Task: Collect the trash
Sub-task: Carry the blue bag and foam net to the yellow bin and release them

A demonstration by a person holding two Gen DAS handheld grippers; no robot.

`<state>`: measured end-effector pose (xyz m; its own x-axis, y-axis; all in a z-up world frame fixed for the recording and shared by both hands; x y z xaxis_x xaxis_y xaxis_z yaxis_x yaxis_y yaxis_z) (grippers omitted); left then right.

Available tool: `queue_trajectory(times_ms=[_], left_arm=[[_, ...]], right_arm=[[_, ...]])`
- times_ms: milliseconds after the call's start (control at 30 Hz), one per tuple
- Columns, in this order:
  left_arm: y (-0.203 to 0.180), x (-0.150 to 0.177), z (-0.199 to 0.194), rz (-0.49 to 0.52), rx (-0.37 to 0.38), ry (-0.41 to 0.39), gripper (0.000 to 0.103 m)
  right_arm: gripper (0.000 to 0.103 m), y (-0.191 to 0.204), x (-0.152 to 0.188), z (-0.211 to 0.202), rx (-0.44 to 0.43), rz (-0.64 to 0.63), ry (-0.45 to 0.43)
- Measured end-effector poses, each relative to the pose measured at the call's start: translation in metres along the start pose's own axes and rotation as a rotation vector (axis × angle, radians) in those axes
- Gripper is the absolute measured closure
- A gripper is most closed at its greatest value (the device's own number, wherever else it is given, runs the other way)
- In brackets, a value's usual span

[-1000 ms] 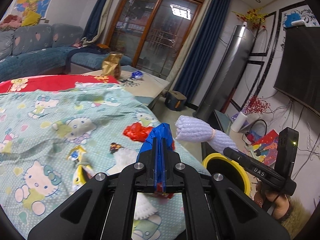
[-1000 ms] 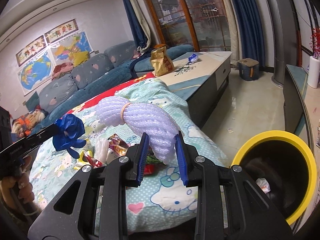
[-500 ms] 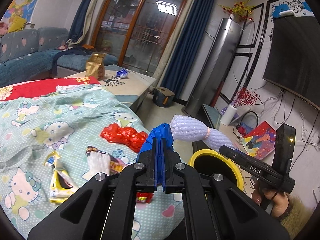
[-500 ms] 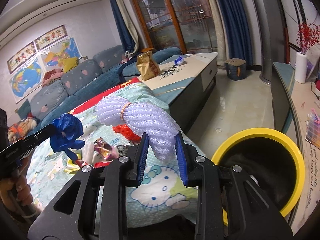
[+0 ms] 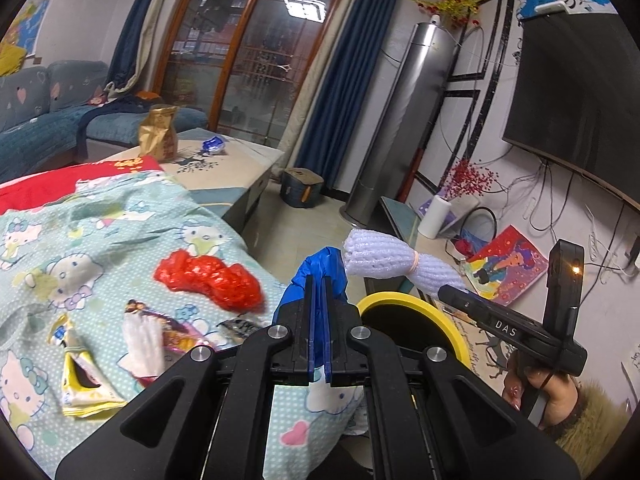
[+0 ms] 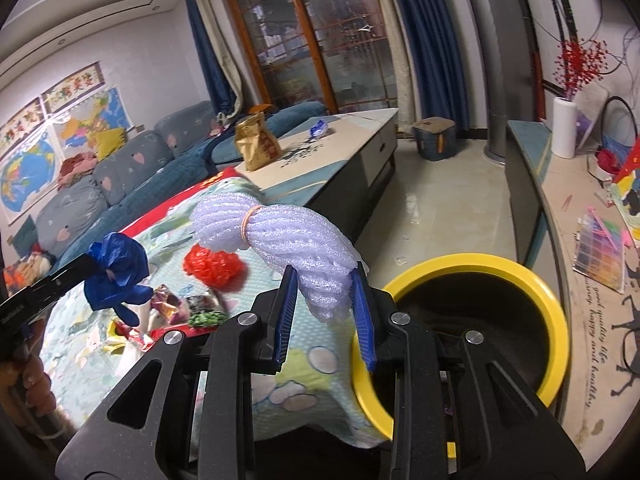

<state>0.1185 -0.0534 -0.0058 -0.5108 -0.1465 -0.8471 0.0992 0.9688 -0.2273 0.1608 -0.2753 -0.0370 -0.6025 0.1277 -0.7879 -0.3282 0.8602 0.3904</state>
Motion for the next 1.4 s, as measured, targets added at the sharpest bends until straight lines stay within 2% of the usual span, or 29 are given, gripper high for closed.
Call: queue_trajectory(times_ms=[400,733,1400], left_arm=[[-0.04,0.007,0.022,0.051,0.066,0.028,0.1],[-0.067,0.024,0.043,0.075,0.101,0.083,0.1],[-0.123,0.048,0.092,0.209,0.179,0.15,0.1]], right_arm=[[0.081,-0.042,-0.001,-0.017,0.096,0.055,-0.032],[0.081,-0.089,0.008,-0.018,0.201,0.134,-0.006],[0.081,-0.15,0.018,-0.029,0.316,0.24,0.008]])
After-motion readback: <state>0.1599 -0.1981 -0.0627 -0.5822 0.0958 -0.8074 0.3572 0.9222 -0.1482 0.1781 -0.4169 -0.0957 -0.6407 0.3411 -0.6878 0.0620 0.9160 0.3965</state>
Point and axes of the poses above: each gripper's, at about its wrist camera, not at the fingertips, and z roughly the way its jaws point, y to its left, x to its underside, the point moved 4 cm from there along z, roughly the way its jaws point, and after that the axes turned 9 degrees about -x, right-handed, at the moved point
